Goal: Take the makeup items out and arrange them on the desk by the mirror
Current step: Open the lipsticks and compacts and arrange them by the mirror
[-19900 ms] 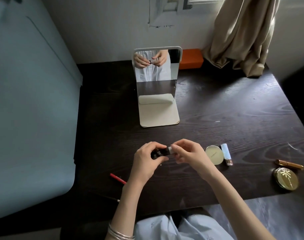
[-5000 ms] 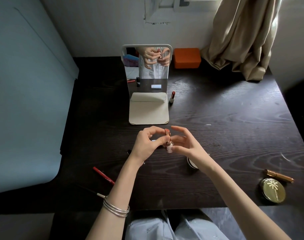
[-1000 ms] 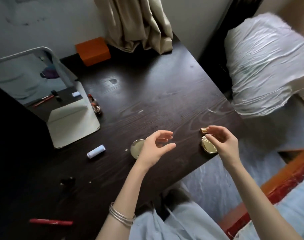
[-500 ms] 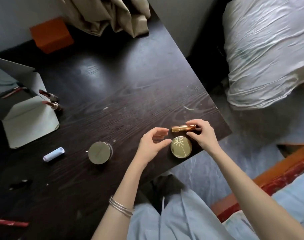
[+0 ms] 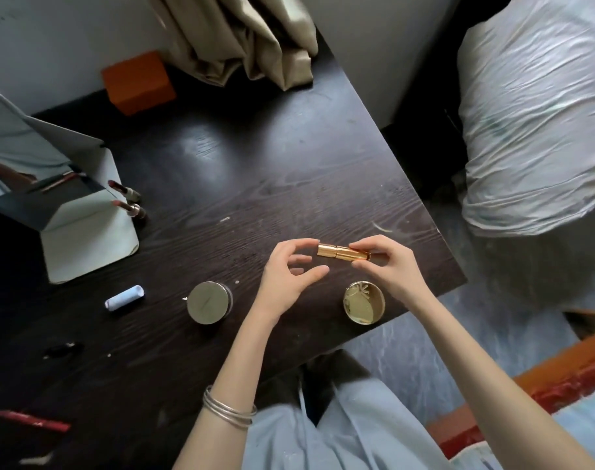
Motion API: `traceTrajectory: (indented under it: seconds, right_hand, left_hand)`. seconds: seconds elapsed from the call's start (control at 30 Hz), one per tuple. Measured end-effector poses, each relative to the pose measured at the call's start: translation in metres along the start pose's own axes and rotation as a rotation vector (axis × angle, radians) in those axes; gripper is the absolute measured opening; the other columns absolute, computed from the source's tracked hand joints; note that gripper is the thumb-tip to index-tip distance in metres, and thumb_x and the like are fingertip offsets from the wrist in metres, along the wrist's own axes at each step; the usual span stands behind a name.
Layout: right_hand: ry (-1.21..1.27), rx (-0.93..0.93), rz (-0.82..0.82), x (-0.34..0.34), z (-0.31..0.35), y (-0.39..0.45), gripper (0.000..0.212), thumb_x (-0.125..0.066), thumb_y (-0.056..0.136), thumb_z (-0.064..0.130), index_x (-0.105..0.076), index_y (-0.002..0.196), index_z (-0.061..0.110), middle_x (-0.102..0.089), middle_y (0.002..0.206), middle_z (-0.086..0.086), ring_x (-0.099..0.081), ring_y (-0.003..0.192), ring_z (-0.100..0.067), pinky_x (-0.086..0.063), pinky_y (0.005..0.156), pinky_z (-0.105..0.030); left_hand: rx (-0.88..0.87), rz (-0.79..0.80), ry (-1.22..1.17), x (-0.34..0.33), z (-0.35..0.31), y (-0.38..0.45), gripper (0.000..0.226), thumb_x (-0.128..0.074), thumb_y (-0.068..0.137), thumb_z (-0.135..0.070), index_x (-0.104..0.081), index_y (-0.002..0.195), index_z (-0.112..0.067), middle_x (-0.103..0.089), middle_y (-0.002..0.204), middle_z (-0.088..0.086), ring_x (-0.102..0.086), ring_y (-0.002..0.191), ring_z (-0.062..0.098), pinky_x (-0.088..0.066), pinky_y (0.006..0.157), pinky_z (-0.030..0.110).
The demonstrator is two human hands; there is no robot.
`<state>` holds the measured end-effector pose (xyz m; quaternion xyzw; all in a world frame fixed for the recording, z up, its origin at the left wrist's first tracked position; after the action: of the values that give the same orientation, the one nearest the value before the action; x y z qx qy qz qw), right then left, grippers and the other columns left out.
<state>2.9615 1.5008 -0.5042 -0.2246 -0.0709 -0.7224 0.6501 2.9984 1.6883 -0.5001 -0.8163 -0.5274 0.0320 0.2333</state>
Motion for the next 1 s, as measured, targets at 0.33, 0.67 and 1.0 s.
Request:
traceTrajectory:
  seconds: [0.33,0.67,1.0]
  right_hand:
    - [-0.006,0.202,0.232,-0.124,0.105,0.011,0.03,-0.078,0.072,0.008,-0.07,0.099,0.018,-0.066,0.094,0.004,-0.064,0.087,-0.011,-0.05,0.08,-0.019]
    - [0.055,0.174,0.382,-0.279,0.189,-0.005,0.035,-0.08,0.071,0.014,-0.067,0.099,0.03,-0.069,0.1,0.002,-0.066,0.093,-0.015,-0.053,0.085,-0.038]
    - [-0.001,0.235,0.341,-0.33,0.228,-0.011,0.033,-0.082,0.068,0.017,-0.068,0.088,0.038,-0.071,0.084,0.012,-0.065,0.079,0.0,-0.048,0.074,-0.017]
  left_hand:
    - [-0.063,-0.22,-0.093,0.126,0.014,-0.056,0.035,-0.074,0.075,-0.007,-0.065,0.105,-0.023,-0.068,0.1,-0.012,-0.063,0.087,0.001,-0.046,0.075,0.007]
    - [-0.062,-0.368,-0.19,0.28,0.064,-0.126,0.027,-0.074,0.073,-0.001,-0.07,0.089,-0.023,-0.072,0.09,-0.009,-0.067,0.084,0.002,-0.05,0.081,0.016]
    - [-0.033,-0.367,-0.167,0.34,0.079,-0.149,0.028,-0.079,0.069,-0.005,-0.073,0.09,-0.023,-0.073,0.089,-0.006,-0.07,0.085,0.005,-0.053,0.079,0.017]
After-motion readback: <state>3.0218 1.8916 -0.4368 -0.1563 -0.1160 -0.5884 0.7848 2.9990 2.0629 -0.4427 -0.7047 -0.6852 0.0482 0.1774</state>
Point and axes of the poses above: each hand's wrist, its own y-axis towards the middle knuckle, its own x-axis out of the back of the hand, z = x × y, the point moved 8 cm from there along y, towards the middle knuckle
